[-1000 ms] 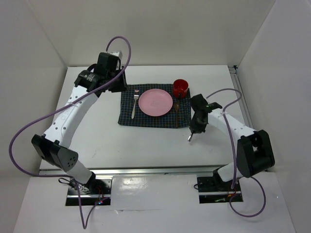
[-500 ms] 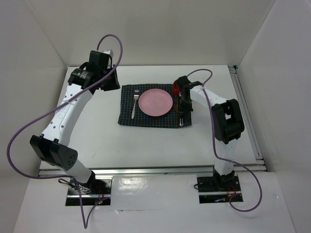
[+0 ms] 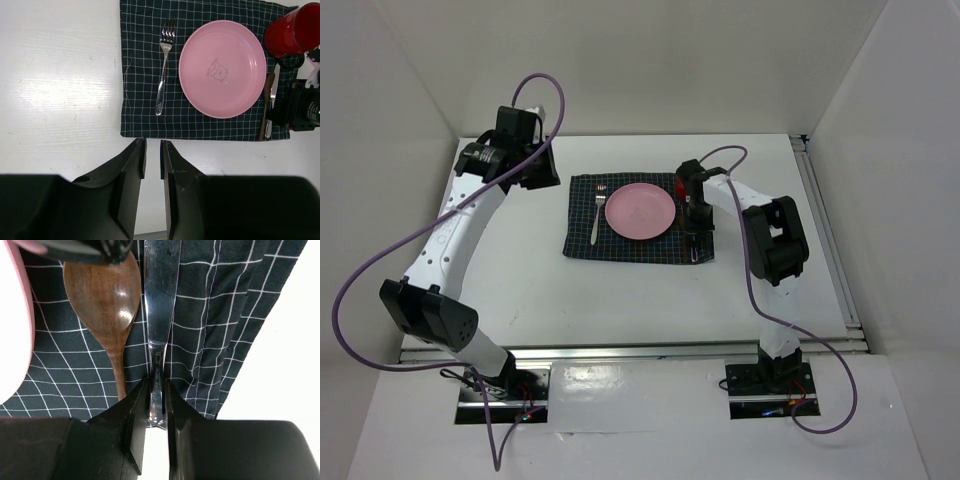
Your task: Set the dinner table for one person
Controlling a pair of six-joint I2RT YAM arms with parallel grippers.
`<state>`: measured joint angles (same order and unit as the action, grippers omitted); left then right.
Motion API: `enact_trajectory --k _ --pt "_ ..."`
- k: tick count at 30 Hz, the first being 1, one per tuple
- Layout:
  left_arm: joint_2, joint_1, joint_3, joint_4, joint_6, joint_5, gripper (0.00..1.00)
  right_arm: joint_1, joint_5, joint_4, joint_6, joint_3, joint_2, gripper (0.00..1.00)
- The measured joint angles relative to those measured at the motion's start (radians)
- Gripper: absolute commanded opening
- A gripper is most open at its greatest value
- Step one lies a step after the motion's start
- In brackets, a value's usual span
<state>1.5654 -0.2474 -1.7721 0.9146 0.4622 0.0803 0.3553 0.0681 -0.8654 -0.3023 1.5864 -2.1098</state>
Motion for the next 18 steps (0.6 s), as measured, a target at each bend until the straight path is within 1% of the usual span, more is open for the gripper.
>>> enact_trajectory --k 3,4,5,6,10,12,13,14,17,18 --pt "-0.003 0.003 0.012 0.0 -0.012 -0.008 0.36 -0.002 0.001 -0.002 -0.005 0.001 -0.001 0.23" --pt "-0.003 0.003 0.013 0.0 -0.014 -0.009 0.36 -0.003 0.003 -0.003 -0.011 0.001 -0.001 0.28" --pt "-0.004 0.003 0.015 -0.002 -0.014 -0.01 0.36 -0.003 0.004 -0.004 -0.016 0.001 -0.001 0.31" --pt "-0.006 0.003 0.017 -0.001 -0.014 -0.011 0.36 -0.003 0.005 -0.004 -0.018 0.001 -0.001 0.38" --pt "-0.009 0.003 0.019 -0.002 -0.017 -0.016 0.36 -0.006 0.025 -0.019 -0.032 0.002 -0.001 0.41" --pt "-0.013 0.003 0.024 -0.002 -0.017 -0.019 0.36 -0.006 0.033 -0.029 -0.043 0.006 -0.001 0.45" --pt "-0.015 0.003 0.026 -0.002 -0.018 -0.02 0.36 -0.006 0.041 -0.038 -0.048 0.011 0.0 0.53" --pt "-0.016 0.005 0.027 -0.002 -0.018 -0.024 0.36 -0.006 0.052 -0.046 -0.055 0.014 0.003 0.7" --pt "-0.018 0.009 0.027 -0.002 -0.018 -0.037 0.36 -0.006 0.093 -0.081 -0.076 0.028 0.034 0.89" --pt "-0.019 0.01 0.027 -0.002 -0.018 -0.038 0.36 -0.008 0.108 -0.098 -0.084 0.031 0.057 0.99"
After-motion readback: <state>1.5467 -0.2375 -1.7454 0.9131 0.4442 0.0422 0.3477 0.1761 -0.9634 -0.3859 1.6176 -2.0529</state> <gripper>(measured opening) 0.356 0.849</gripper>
